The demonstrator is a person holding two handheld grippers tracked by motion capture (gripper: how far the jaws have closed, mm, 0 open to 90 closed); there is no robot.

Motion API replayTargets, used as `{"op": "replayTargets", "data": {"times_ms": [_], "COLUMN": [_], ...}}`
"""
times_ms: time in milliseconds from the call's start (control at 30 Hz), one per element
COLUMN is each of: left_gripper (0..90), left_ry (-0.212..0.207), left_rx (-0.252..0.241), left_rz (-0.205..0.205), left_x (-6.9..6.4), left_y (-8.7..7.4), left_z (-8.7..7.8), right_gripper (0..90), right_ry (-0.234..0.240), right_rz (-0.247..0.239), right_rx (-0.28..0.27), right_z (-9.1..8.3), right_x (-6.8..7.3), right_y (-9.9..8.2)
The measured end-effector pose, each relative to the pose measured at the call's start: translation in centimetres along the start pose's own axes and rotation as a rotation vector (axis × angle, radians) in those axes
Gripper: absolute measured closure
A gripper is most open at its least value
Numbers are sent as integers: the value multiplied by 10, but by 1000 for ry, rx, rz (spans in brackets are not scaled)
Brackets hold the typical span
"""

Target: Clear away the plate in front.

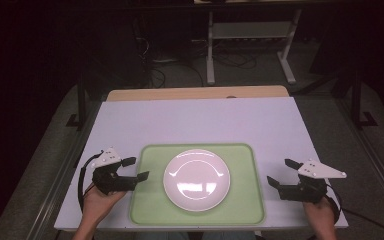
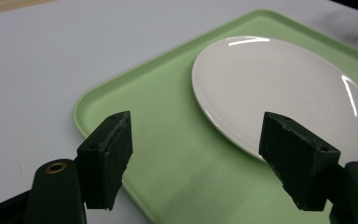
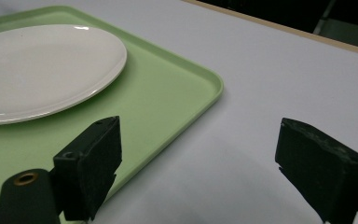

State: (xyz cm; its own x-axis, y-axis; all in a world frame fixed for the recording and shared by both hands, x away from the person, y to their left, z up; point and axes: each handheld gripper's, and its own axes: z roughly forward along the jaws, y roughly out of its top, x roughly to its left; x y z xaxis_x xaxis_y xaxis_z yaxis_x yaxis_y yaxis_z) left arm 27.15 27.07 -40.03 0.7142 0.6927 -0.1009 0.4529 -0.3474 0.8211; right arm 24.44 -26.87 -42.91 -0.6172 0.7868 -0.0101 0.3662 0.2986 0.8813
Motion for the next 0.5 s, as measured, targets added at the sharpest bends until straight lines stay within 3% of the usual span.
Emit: {"op": "replayTargets", "data": {"times_ms": [133,500], "left_gripper": [257,242], "left_ry": [13,6], "left_rx": [-5,9], "left_rz": [31,47], "left_x": [-2,-6], "left_y": [-5,-21], "left_z": [-5,-5], "right_gripper": [134,134], "right_ry": [0,16], "right_rz": [1,-10], "right_rx": [4,24], "right_z": [0,2], "right_x": [-1,1], "right_y": [-1,-2]}}
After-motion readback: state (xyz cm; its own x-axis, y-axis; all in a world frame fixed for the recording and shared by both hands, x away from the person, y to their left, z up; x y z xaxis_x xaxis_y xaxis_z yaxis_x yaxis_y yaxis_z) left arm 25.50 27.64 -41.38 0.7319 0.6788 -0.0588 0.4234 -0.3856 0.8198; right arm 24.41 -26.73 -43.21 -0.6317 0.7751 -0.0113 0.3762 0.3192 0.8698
